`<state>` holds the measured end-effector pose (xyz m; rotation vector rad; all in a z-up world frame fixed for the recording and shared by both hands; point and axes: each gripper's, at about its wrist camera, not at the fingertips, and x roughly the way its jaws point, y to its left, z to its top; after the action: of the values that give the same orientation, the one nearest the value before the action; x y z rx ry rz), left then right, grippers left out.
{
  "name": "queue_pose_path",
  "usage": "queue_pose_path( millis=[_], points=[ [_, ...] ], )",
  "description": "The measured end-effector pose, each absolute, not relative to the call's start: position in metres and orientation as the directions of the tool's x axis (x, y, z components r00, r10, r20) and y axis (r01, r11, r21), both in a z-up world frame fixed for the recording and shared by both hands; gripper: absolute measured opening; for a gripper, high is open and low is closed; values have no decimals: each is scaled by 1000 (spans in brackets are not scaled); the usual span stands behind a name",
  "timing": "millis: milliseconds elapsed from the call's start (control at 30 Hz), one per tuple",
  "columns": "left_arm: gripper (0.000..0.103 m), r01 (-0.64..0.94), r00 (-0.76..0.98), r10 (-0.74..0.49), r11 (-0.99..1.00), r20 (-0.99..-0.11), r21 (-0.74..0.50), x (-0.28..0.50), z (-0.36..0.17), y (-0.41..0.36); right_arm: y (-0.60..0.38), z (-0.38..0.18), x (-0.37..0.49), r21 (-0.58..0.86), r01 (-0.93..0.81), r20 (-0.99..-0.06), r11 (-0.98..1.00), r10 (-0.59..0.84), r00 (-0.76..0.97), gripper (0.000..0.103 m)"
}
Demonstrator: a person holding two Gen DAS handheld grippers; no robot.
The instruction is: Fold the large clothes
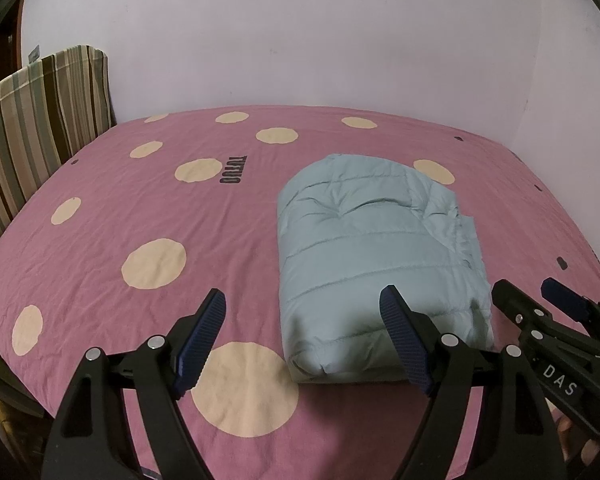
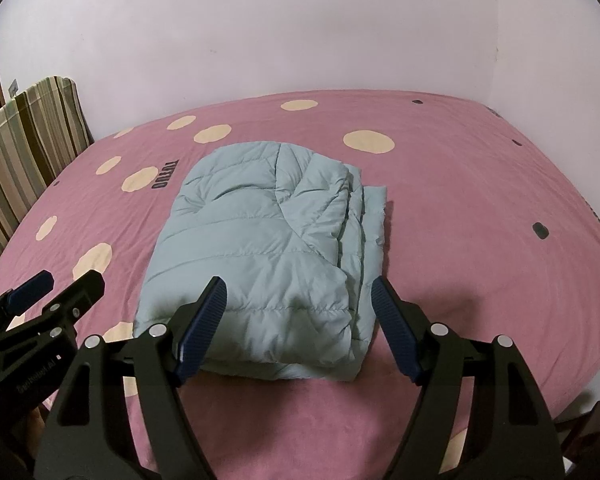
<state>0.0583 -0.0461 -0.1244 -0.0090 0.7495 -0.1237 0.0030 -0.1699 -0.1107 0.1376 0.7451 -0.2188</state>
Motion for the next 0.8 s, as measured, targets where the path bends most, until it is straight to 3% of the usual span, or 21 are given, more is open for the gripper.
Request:
queue_pose_path(
  millis=[800],
  points=[
    [82,110,762,-100,994,-639,-25,49,-115,-45,-166,-108,1,44,247,-680,968,-152,717,75]
  ],
)
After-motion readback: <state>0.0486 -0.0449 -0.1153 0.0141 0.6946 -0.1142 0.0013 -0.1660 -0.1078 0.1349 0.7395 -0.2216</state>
